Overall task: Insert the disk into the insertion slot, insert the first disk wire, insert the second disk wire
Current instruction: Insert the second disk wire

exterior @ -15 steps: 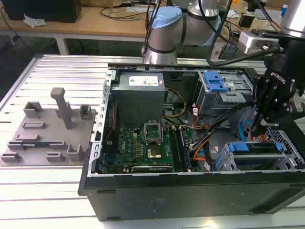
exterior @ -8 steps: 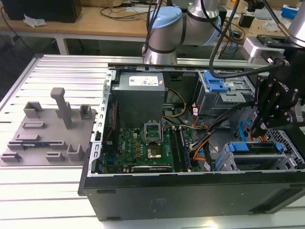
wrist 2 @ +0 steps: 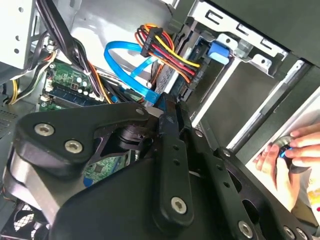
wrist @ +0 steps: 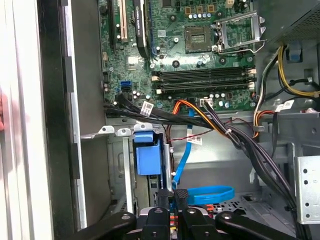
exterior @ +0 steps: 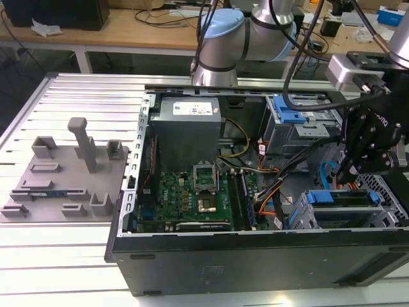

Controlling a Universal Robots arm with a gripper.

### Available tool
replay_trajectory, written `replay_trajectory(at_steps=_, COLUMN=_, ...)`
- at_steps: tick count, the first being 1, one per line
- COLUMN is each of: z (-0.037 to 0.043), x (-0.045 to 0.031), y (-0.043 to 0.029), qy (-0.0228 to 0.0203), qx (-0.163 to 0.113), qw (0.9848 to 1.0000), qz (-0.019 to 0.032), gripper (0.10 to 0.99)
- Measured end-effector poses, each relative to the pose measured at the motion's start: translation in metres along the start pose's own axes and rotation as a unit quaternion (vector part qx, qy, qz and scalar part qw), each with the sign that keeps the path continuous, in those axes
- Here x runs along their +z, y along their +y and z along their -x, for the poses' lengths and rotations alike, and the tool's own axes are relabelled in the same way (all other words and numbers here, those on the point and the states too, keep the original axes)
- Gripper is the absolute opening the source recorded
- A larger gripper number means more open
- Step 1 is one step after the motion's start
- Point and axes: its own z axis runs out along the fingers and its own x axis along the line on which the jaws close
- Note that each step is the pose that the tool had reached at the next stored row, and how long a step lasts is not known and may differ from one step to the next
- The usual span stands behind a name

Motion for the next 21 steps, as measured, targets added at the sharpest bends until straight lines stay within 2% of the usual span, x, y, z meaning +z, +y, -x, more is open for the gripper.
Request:
replay_trajectory(at_steps=2, z=-0.0015, x=0.0005, y=-0.0002, qy=-0.0066, qx=-0.002, qw=1.0, qz=0.0003, gripper=0.161)
replay_trajectory(at_steps=3, z=-0.0022, x=0.0009, y=-0.0003, qy=-0.009, qx=-0.002, qw=1.0, qz=0.0005, gripper=0.161)
replay_trajectory(at_steps=4, z=-0.0025, x=0.0011, y=-0.0003, qy=-0.0094, qx=-0.003, qw=1.0, qz=0.0005, gripper=0.161)
replay_trajectory(at_steps=7, z=-0.0035, x=0.001, y=-0.0003, qy=-0.0094, qx=-0.003, qw=1.0, qz=0.0005, gripper=0.161)
replay_trajectory(at_steps=13, z=-0.0111, x=0.0023, y=-0.0011, qy=-0.0096, qx=-0.003, qw=0.9999, qz=0.0005, gripper=0.161)
replay_trajectory(at_steps=21, z=-0.0115, x=0.0047, y=-0.0047, qy=-0.0095, qx=-0.006, qw=0.9999, qz=0.0005, gripper=0.161)
